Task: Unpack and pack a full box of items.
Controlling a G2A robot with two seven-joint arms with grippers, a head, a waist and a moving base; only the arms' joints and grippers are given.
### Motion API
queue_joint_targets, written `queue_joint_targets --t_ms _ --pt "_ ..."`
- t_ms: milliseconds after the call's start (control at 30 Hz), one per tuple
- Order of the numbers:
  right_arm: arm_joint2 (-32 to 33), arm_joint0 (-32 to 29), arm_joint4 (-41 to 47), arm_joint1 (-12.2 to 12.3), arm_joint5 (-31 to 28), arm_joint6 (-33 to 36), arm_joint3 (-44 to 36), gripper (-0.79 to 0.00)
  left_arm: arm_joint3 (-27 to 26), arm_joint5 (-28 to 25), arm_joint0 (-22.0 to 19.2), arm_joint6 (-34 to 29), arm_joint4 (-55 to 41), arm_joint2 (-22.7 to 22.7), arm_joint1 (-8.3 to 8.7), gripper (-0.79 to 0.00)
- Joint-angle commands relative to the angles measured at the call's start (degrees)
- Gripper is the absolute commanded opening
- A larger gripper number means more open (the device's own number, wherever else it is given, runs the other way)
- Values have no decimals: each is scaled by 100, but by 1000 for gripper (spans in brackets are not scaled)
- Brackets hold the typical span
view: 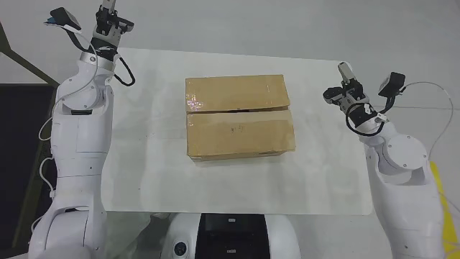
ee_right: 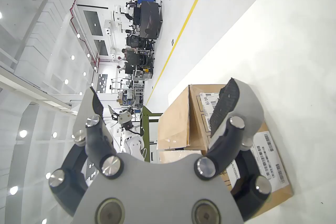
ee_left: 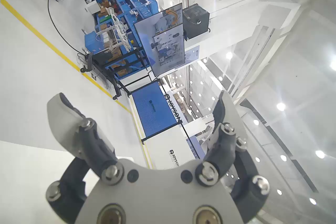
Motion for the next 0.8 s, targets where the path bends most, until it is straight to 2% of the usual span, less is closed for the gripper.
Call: queue_joint_targets --t_ms 0,533,633,767 --pt "0 0 0 0 0 0 0 -1 0 0 0 0 0 0 0 0" --pt "-8 -22 66 -3 -25 17 5 0 0 0 0 0 0 0 0 0" --pt "17 1 113 12 19 237 77 0 0 0 0 0 0 0 0 0" --pt "18 9 158 55 13 912 207 0 0 0 0 0 0 0 0 0"
